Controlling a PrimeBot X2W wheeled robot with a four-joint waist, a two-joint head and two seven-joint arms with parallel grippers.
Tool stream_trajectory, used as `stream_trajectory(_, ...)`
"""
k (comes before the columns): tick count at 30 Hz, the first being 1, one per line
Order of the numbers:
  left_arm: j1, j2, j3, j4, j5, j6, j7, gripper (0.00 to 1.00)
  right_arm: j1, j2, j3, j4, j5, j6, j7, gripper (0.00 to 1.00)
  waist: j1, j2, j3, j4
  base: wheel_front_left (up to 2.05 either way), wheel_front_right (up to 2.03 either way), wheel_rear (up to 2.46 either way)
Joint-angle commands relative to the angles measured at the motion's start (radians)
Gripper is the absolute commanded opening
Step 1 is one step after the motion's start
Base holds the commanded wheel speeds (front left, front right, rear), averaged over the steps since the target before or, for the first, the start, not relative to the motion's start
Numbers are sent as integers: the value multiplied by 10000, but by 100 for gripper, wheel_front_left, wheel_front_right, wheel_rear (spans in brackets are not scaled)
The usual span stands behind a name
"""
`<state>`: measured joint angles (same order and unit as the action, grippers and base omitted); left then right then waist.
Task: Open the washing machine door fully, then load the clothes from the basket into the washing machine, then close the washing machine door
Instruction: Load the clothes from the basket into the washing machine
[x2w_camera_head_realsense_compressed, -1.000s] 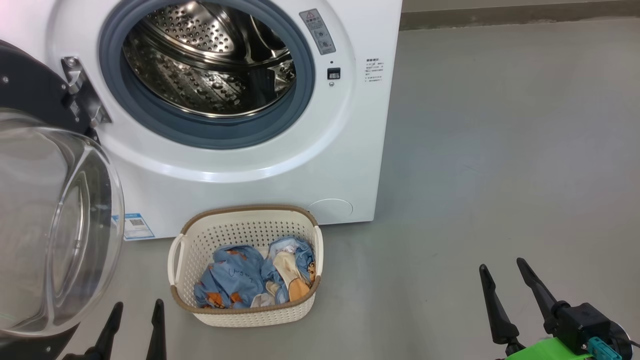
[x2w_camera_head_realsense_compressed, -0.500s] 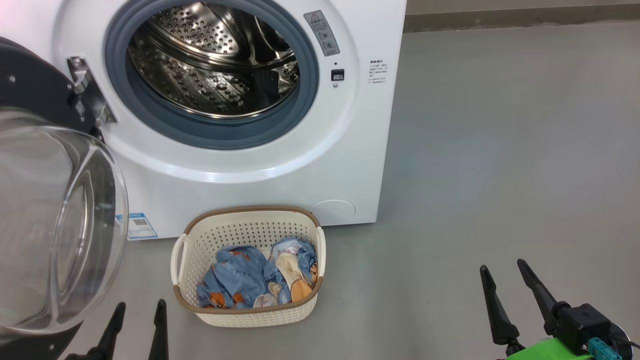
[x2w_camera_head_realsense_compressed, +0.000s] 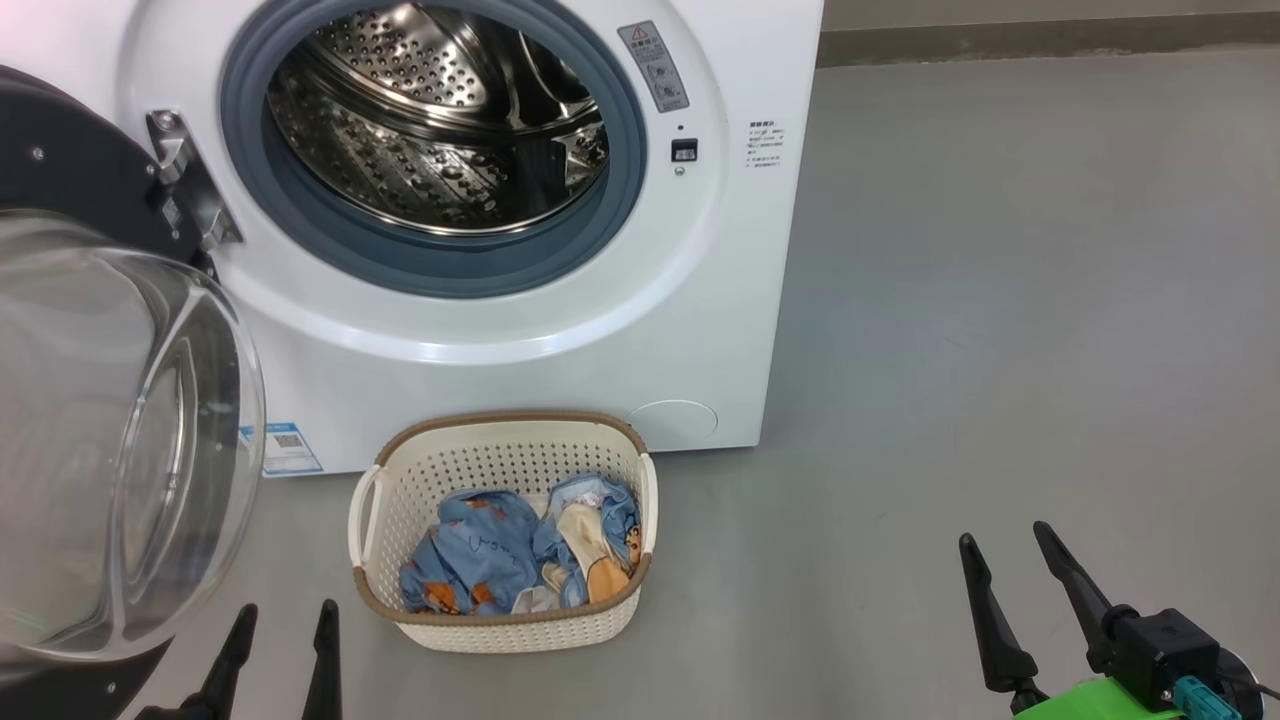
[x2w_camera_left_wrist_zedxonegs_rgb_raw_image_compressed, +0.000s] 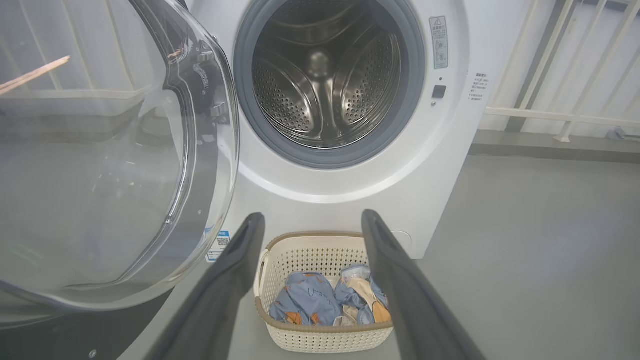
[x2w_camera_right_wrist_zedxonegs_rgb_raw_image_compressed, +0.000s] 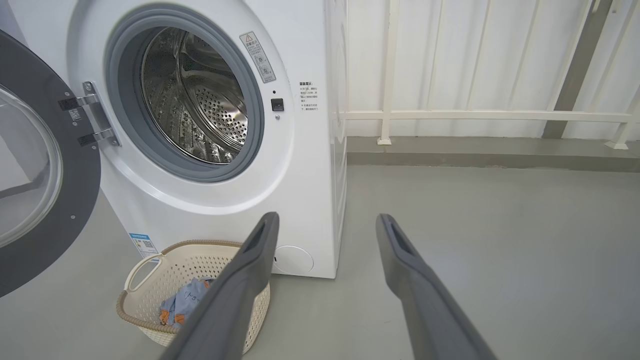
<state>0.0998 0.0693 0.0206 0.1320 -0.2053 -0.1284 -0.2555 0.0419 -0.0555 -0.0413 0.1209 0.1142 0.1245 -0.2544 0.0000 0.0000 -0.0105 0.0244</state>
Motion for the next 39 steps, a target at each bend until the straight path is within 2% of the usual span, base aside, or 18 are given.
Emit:
stream_trajectory(1,-362,146,322,-215,83,-23,-63,100,-82,-41,224,-198,-90,62,-74,100,0,0,8,13,0,0,0)
stream_trajectory(25,-478,309,140,145,-175,-23,-63,100,-133,-72,164,-88,-26,62,-74,100,0,0,34,153,6,-6,0)
stream_trajectory(39,-574,242,483,-118,63,-9,-63,100,-138,-49,204,-79,-17,62,-74,100,0,0,162,234,152,-152,0)
